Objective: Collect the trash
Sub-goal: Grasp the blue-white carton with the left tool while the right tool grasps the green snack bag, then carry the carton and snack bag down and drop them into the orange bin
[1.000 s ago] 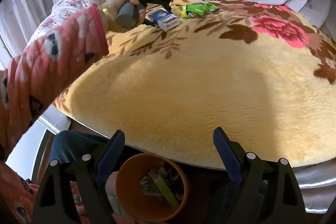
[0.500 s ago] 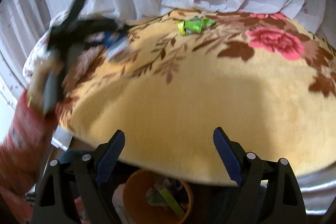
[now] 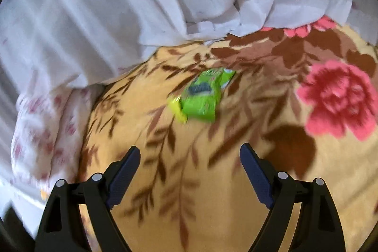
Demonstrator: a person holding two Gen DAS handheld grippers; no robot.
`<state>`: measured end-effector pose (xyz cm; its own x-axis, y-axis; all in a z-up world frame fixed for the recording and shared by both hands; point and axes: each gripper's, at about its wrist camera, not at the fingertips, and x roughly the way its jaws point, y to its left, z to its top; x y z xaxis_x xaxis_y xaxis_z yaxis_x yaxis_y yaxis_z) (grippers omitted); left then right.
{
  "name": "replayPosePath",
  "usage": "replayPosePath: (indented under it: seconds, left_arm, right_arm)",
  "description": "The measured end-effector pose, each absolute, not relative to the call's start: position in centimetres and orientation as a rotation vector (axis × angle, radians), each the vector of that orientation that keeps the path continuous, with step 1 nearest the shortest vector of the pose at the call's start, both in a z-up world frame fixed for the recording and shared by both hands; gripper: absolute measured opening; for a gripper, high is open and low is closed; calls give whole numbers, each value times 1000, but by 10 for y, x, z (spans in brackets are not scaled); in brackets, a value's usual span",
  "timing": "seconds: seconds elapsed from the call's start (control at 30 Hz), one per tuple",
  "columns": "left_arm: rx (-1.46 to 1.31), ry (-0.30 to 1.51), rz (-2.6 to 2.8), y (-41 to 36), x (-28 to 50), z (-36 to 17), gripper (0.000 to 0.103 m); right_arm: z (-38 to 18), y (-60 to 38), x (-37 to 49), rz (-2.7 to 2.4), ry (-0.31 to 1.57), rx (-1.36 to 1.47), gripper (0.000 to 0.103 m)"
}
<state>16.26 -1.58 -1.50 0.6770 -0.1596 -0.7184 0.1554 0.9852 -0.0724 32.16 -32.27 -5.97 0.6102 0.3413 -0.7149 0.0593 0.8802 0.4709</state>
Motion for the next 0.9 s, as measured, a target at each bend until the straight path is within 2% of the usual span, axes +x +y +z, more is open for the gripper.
replayPosePath:
  seconds: [0.37,0.4,0.47,0.63,0.9]
  left_arm:
    - [-19,798,-137,8,196,-18,66]
    - [-20,799,-135,9,198,-19,66]
    - [-19,803,-134,11,201,-20,66]
    - [-25,812,-139,12,202,-21,66]
    - [-23,799,-158,5,185,-9,66]
  right_arm:
    - [-102,-301,441,28,1047,555,84]
    - [-106,-298,446,0,1061,529,83]
    - [-111,-293,452,-31,1076,480,65]
    - [-107,-282,444,-58,1067,374,53]
    - [-68,-278,387,-23,992,277,47]
